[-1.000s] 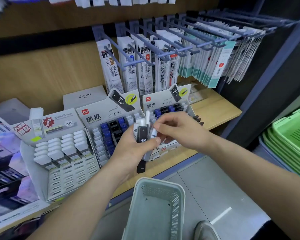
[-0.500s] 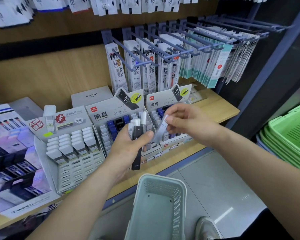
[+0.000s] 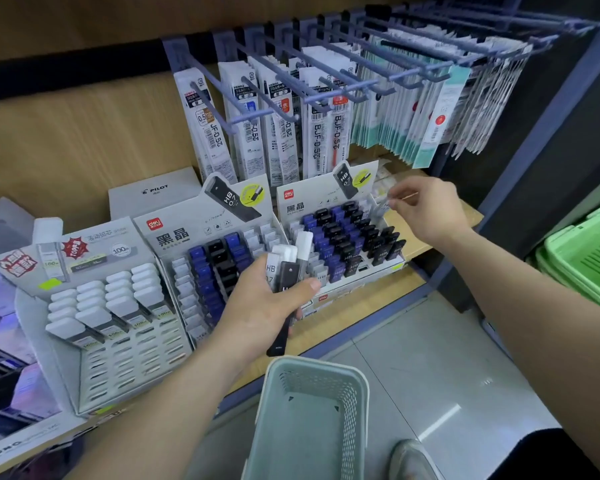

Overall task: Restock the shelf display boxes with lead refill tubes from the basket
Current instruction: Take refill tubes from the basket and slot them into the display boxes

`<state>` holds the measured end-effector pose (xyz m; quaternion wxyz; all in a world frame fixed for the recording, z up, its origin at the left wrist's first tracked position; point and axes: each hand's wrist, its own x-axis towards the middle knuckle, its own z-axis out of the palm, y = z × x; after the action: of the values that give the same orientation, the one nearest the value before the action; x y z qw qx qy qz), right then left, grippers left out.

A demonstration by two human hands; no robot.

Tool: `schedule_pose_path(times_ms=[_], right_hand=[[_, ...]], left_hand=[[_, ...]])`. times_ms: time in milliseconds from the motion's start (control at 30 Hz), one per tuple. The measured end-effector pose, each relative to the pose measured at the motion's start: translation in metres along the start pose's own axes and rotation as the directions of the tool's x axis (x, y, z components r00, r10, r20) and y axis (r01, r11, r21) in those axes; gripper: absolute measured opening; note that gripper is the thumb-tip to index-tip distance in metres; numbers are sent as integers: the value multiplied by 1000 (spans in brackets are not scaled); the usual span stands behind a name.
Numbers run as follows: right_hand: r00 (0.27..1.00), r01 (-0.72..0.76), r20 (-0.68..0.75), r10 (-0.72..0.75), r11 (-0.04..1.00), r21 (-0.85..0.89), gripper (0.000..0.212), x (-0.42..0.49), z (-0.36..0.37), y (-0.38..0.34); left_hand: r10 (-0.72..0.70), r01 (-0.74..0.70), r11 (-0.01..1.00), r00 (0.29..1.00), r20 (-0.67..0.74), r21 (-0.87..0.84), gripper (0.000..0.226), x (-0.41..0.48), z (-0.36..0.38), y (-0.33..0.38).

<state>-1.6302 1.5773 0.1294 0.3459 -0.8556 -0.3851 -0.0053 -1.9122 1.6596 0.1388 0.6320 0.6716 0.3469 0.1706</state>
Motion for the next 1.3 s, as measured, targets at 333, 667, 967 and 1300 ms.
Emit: schedule_pose_path(times_ms=[333, 667, 967, 1300], right_hand=[[993, 12, 121, -6, 999, -51, 9, 9, 19, 18], [981, 118, 172, -94, 984, -135, 18, 10, 25, 10], [982, 158, 132, -133, 967, -201, 15, 21, 39, 15], [977, 111, 201, -64, 966, -233, 19, 15, 40, 13]], left_hand=[[-34, 34, 999, 999, -11, -14, 22, 5, 4, -1], [-19, 19, 999, 1000, -3, -40, 21, 2, -2, 0], [-5, 5, 999, 1000, 11, -46, 19, -2, -5, -3], [5, -4, 999, 1000, 24, -45, 16, -3, -4, -6]])
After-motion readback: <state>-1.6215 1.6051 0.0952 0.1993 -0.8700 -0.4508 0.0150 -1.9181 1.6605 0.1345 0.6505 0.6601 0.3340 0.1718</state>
